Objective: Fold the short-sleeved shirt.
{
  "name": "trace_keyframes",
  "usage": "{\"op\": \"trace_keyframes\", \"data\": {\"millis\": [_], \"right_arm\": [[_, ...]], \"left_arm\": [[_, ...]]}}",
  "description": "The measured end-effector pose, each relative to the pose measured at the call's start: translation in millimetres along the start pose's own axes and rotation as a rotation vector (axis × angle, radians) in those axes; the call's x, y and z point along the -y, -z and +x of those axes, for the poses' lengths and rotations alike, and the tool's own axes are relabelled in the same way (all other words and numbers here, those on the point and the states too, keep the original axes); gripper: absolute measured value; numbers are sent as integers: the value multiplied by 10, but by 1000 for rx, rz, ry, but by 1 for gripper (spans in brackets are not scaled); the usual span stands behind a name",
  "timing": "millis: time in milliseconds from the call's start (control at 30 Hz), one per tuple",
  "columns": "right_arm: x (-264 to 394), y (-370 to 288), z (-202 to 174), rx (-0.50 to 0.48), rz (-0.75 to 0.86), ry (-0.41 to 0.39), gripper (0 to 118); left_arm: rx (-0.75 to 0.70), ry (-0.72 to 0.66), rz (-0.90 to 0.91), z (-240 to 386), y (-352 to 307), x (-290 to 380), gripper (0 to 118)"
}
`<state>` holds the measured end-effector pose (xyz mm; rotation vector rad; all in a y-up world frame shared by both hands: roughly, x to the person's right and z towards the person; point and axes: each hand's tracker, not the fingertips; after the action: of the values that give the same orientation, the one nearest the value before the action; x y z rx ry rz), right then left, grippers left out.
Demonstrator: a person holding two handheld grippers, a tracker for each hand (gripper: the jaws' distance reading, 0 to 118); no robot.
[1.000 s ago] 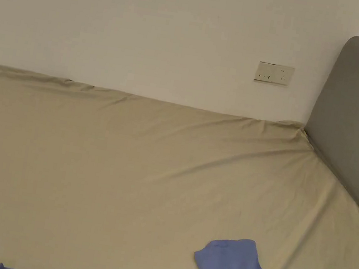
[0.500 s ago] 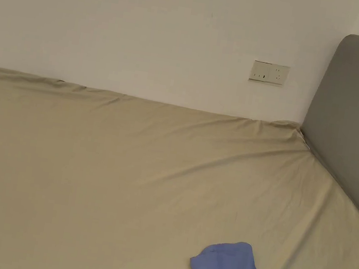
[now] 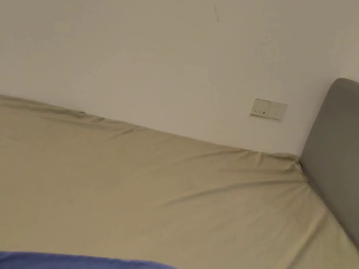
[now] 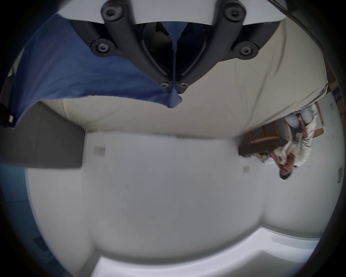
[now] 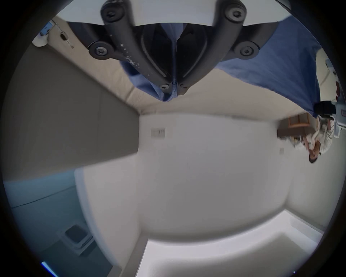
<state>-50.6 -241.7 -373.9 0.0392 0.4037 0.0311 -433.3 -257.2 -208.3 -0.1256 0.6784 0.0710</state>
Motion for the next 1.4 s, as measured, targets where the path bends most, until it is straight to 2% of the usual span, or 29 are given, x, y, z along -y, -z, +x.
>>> {"op": "trace_keyframes", "data": {"millis": [100, 200, 333, 433, 567, 700, 867, 1033, 1200, 1300, 1400], "right_arm": [[-226, -579, -138, 35, 122, 34, 4], [-426, -1018, -229, 68, 197, 30, 4], [-648, -1203, -201, 69, 235, 39, 4], [-892, -1041, -150, 52, 256, 55, 4], [-1306, -470, -53, 24, 271, 46, 4], [-1752, 328, 66, 10, 306, 32, 4], [-2315, 1301, 166, -12, 338, 55, 4], [-2775, 2153, 220, 5, 386, -6, 4], [-3085, 2616, 198, 61, 435, -86, 4], [-3115, 2619, 190, 53, 461, -67, 4], [-3013, 2646, 198, 56, 460, -108, 4]], "left_arm": [[-62, -35, 167, 81, -600, -79, 1], [-84, -107, 258, 96, -1054, -171, 1], [-69, -99, 307, 25, -1316, -417, 1], [-44, -107, 352, -23, -1273, -706, 1], [-7, -97, 371, 1, -852, -1223, 1], [55, -83, 369, 80, -168, -1840, 1], [88, -84, 347, 162, 741, -2529, 1], [91, -154, 366, 208, 1450, -3144, 1], [94, -173, 421, 342, 1718, -3518, 1], [88, -178, 445, 319, 1940, -3528, 1], [89, -182, 443, 329, 1996, -3394, 1]]}}
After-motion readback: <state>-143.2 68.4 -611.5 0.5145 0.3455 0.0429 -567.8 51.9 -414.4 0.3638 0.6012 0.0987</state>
